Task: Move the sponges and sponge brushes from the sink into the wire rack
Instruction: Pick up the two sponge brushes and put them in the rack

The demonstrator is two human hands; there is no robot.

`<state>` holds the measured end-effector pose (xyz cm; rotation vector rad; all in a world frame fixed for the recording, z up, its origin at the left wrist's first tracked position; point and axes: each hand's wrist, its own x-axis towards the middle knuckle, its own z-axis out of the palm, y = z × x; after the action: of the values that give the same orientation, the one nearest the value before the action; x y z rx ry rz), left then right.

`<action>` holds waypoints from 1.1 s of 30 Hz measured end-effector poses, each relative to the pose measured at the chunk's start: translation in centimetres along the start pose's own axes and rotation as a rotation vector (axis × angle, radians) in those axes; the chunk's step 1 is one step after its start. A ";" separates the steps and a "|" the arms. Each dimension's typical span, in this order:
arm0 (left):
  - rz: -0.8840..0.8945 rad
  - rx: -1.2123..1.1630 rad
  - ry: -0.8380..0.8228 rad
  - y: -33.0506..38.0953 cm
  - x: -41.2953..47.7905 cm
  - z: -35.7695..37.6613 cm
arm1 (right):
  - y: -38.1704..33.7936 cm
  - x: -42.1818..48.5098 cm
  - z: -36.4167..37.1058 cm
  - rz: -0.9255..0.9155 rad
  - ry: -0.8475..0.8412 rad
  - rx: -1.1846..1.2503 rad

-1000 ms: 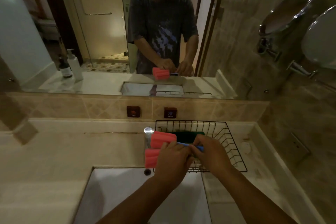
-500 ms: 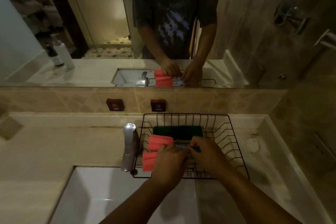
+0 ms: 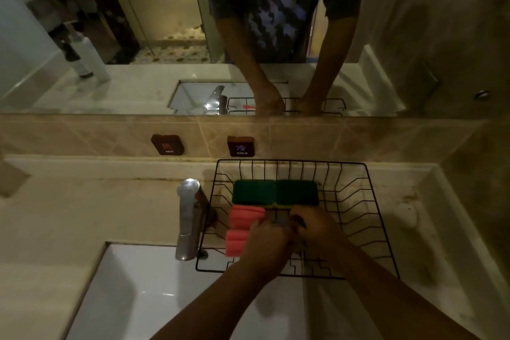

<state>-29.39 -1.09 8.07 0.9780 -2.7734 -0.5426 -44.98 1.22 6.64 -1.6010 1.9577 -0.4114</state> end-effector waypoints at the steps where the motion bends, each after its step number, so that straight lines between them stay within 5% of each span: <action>1: 0.006 -0.014 -0.018 -0.1 0.2 0.2 | 0.1 0.3 0.1 0.019 -0.011 -0.008; 15: -0.051 -0.006 -0.273 -1.8 1.5 1.7 | 1.1 1.4 1.6 -0.024 0.014 -0.071; 20: -0.058 -0.001 -0.270 -2.1 1.6 2.2 | 1.4 1.4 2.2 -0.113 0.060 -0.255; 33: -0.053 -0.007 -0.277 -2.4 1.7 3.0 | 2.1 1.8 3.1 -0.144 0.113 -0.235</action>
<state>-30.04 -3.05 4.41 1.0497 -2.9889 -0.7480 -45.00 0.32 2.54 -1.9128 2.0428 -0.3449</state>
